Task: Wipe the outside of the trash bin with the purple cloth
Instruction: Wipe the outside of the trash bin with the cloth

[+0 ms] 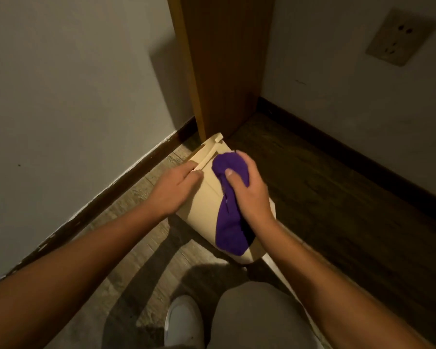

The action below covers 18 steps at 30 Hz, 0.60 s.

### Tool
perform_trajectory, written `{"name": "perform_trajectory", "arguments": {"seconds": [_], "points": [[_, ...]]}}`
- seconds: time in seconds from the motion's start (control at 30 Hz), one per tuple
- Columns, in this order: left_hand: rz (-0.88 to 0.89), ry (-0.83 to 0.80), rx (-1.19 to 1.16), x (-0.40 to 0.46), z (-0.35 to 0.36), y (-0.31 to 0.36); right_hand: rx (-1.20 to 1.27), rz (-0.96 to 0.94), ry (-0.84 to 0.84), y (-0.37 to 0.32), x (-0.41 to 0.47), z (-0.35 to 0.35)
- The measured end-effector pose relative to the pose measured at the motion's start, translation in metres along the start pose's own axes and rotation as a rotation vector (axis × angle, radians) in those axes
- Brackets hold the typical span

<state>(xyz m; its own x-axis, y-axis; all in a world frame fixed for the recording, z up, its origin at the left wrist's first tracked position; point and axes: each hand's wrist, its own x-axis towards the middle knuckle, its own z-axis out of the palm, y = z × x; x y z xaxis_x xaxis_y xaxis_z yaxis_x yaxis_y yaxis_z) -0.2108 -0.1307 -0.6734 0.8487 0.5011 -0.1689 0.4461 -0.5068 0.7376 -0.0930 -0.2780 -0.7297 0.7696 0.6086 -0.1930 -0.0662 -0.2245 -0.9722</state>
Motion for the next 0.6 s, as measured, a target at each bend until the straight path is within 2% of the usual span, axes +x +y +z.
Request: {"name": "perform_trajectory", "arguments": {"seconds": [0.13,0.23,0.43,0.5,0.6], "points": [[-0.126,-0.054,-0.121,0.021,0.004,0.020,-0.214,-0.283,-0.002,0.016,-0.036,0.025],[-0.111,0.086,-0.026,0.021,0.008,0.023,-0.299,-0.348,-0.009,0.022,-0.036,0.036],[-0.039,0.146,0.021,0.001,0.006,-0.004,-0.295,-0.181,0.084,0.019,0.018,0.035],[-0.034,0.156,0.036,-0.005,0.008,-0.013,-0.265,-0.048,0.087,0.018,0.041,0.027],[-0.004,0.195,0.074,-0.017,0.010,-0.026,-0.170,0.251,0.107,0.025,0.072,0.006]]}}
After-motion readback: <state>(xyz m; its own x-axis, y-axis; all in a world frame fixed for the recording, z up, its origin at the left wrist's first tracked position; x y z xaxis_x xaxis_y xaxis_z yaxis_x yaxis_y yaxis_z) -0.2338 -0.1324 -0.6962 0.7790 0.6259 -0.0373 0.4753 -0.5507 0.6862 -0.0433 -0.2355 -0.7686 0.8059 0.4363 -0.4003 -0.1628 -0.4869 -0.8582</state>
